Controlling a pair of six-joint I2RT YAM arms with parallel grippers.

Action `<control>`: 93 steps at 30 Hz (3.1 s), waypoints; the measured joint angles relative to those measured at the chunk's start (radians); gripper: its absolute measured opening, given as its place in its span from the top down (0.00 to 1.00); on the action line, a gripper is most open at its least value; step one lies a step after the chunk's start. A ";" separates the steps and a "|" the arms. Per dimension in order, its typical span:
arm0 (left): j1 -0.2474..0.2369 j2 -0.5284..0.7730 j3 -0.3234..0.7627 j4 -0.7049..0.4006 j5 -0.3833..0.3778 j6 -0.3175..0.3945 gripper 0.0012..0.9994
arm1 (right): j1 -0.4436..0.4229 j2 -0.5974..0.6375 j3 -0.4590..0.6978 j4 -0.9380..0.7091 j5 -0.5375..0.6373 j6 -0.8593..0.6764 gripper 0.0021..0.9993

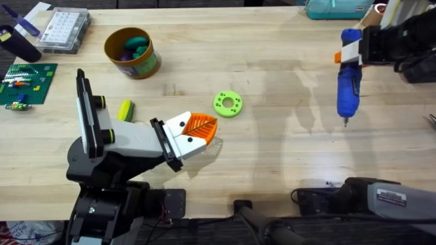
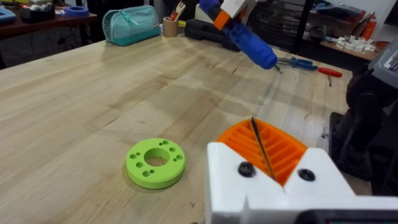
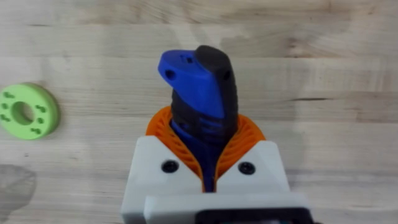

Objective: Pick up the gripper from the table and insert it into the empty holder that is missing its gripper. Then pick up a screw, insert it into the mounting hole, and use the screwdriver to tighten it. Finally, clean up the table by picking up the vegetable and placing it into the bucket.

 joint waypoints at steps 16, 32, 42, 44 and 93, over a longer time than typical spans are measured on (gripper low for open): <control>0.000 0.006 0.003 0.000 0.003 0.000 0.99 | -0.001 -0.009 -0.005 -0.005 -0.007 -0.026 0.96; 0.000 0.006 0.003 0.000 0.003 0.000 0.99 | 0.000 -0.007 0.320 -0.048 -0.240 -0.101 0.96; 0.000 0.006 0.003 0.000 0.003 0.000 0.99 | 0.037 -0.008 0.570 -0.134 -0.334 -0.099 0.96; 0.000 0.006 0.003 0.000 0.003 0.000 0.99 | 0.052 -0.007 0.585 -0.122 -0.378 -0.092 0.96; 0.000 0.006 0.003 0.000 0.003 0.000 0.99 | 0.835 -0.138 0.223 0.780 -0.475 0.119 0.95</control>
